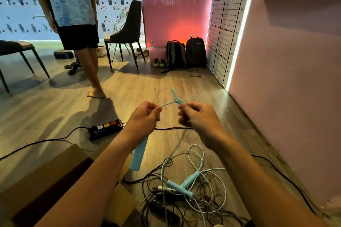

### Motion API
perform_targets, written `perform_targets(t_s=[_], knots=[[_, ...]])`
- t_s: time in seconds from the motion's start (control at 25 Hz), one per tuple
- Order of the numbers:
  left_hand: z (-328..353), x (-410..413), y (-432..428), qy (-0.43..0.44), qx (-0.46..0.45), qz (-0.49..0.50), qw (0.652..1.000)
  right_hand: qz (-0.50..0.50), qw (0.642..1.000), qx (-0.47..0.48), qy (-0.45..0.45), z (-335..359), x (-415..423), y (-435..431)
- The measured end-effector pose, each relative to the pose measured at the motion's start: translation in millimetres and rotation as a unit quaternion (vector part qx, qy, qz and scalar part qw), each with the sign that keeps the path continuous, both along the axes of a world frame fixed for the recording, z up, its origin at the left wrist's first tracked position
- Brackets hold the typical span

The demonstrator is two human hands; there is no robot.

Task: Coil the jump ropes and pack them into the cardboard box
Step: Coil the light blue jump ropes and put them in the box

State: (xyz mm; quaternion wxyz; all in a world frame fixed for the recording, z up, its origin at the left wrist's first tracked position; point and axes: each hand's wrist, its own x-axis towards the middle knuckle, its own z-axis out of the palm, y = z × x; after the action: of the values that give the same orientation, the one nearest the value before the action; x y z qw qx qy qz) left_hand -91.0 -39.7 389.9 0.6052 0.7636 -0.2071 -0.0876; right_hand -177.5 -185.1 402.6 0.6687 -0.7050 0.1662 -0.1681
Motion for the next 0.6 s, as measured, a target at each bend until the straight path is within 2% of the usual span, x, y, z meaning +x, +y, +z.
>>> perform_targets(t_s=[0.16, 0.28, 0.36, 0.6], knots=[[-4.1, 11.1, 12.2, -0.006, 0.030, 0.068, 0.997, -0.164, 0.977, -0.139, 0.005, -5.2, -2.1, -49.3], [-4.2, 20.3, 18.6, 0.032, -0.020, 0.136, 0.990, -0.253, 0.943, -0.207, 0.058, -20.1, -2.0, -75.0], [-5.5, 23.1, 22.6, 0.065, -0.033, 0.143, 0.987, -0.266, 0.934, -0.220, 0.088, -28.8, -1.4, -84.9], [-8.5, 16.0, 23.1, 0.094, 0.025, 0.072, 0.993, -0.295, 0.918, -0.231, 0.126, -38.6, -2.6, -100.8]])
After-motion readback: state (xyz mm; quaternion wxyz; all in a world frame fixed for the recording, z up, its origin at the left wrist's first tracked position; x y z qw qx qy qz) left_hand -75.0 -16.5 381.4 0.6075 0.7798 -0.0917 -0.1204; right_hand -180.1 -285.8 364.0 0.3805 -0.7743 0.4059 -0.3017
